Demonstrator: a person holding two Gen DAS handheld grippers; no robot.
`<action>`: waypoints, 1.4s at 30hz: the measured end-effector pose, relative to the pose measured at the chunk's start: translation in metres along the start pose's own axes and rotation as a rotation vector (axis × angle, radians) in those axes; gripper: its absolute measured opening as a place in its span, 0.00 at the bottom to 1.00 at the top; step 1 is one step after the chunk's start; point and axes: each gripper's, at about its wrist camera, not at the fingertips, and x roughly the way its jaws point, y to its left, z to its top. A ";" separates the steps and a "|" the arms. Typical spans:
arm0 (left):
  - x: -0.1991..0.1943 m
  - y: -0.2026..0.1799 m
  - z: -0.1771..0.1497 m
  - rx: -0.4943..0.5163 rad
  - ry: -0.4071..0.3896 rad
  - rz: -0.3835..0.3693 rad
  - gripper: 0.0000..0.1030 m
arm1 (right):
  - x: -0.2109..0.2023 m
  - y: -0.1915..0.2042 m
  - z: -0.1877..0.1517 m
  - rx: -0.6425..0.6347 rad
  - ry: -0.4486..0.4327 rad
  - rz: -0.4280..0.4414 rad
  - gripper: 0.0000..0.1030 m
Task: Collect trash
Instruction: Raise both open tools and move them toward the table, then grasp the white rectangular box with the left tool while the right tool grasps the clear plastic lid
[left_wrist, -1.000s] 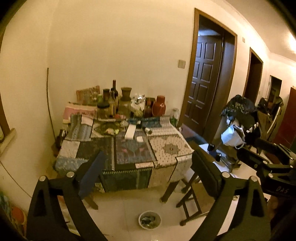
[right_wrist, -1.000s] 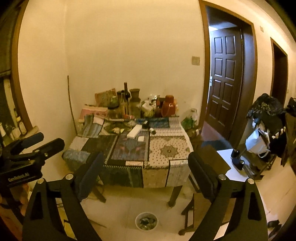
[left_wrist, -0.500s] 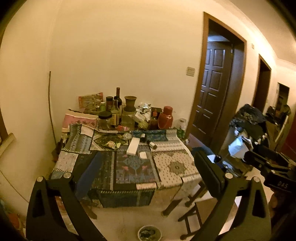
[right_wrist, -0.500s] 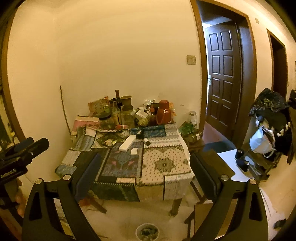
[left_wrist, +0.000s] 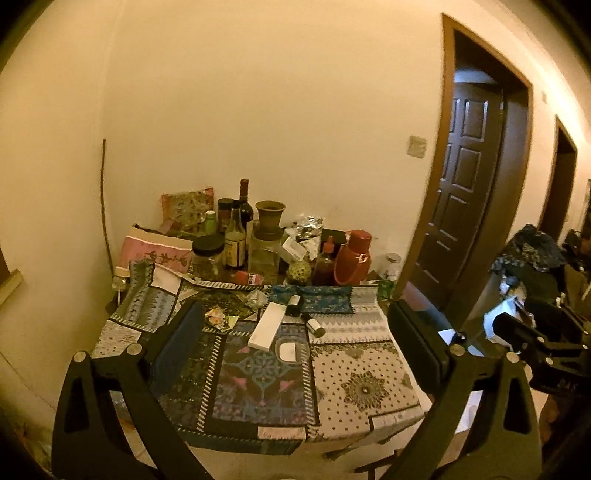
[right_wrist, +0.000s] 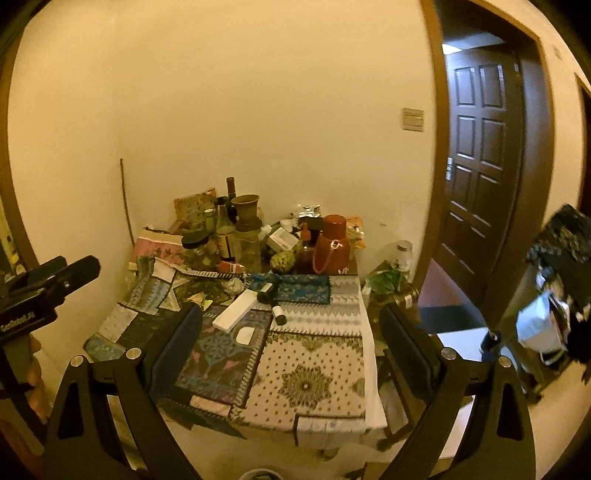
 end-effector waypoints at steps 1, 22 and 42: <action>0.008 -0.002 0.002 -0.004 0.004 0.011 0.97 | 0.009 -0.002 0.002 -0.009 0.008 0.011 0.92; 0.193 0.090 0.020 0.039 0.208 0.032 0.97 | 0.234 0.043 -0.033 0.088 0.403 0.010 0.92; 0.367 0.116 -0.077 0.124 0.557 -0.076 0.97 | 0.375 0.051 -0.105 0.181 0.632 -0.033 0.13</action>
